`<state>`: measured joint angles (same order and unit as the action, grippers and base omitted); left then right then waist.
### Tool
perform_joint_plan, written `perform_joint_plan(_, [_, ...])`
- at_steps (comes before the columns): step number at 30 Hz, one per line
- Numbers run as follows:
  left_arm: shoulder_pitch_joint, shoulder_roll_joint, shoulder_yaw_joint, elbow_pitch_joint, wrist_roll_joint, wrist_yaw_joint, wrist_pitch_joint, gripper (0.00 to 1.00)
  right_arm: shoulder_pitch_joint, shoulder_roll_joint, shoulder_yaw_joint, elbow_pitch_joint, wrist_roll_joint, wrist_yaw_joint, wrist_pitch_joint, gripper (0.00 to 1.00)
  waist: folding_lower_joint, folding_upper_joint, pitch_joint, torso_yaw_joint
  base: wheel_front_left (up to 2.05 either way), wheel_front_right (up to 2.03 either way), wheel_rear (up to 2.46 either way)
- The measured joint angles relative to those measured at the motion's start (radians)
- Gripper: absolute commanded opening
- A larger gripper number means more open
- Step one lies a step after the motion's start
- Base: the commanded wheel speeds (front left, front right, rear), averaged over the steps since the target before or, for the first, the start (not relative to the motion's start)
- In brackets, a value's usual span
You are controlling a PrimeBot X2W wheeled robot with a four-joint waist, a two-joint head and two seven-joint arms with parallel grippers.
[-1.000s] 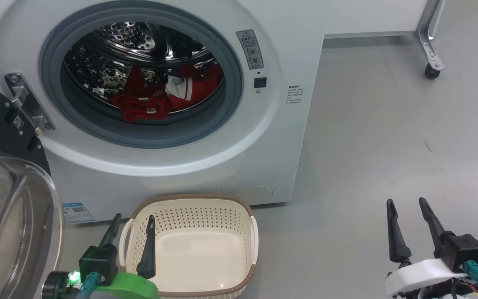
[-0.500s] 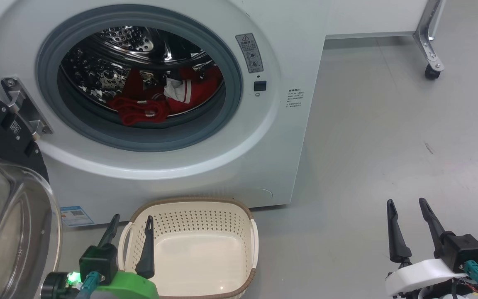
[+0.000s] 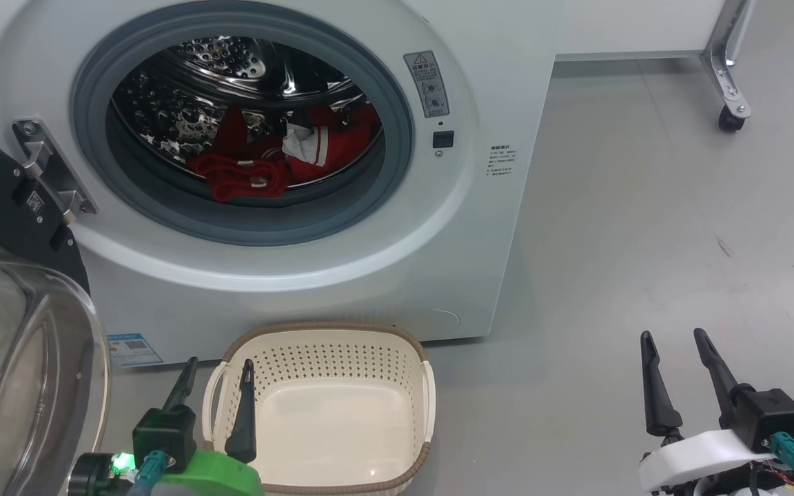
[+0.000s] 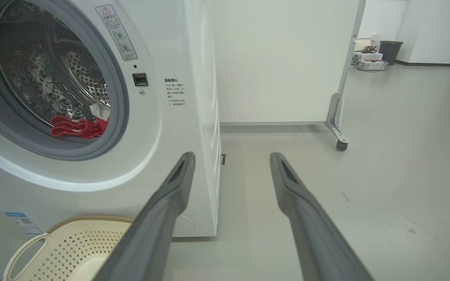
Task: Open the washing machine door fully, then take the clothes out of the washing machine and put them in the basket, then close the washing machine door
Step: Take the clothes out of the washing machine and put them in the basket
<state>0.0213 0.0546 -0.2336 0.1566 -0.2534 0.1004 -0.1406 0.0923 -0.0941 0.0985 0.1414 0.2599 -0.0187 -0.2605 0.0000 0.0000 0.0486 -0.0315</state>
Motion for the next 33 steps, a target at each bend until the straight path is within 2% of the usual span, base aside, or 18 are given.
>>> perform_joint_plan(12, [-0.040, -0.001, -0.031, 0.023, 0.000, 0.000, 0.016, 1.00, -0.001, -0.002, 0.009, -0.008, -0.008, 0.017, 0.000, 1.00, 0.0000, 0.0000, 0.047, 0.005, 0.00, 0.00, 0.00])
perform_joint_plan(19, [-0.142, -0.004, -0.035, 0.042, 0.000, 0.000, 0.026, 1.00, -0.018, -0.005, 0.012, -0.027, -0.011, 0.018, 0.000, 1.00, 0.0000, 0.0000, 0.106, -0.001, 0.00, 0.00, 0.00])
perform_joint_plan(25, [-0.249, -0.003, -0.037, 0.081, 0.007, -0.015, 0.060, 1.00, -0.059, -0.006, 0.026, -0.048, -0.015, 0.035, 0.000, 1.00, 0.0000, 0.0000, 0.172, -0.012, 0.00, 0.00, 0.00])
perform_joint_plan(33, [-0.422, -0.001, -0.041, 0.120, 0.005, -0.054, 0.149, 1.00, -0.107, -0.004, 0.026, -0.064, -0.015, 0.038, 0.000, 1.00, 0.0000, 0.0000, 0.275, -0.043, 0.00, 0.00, 0.00])
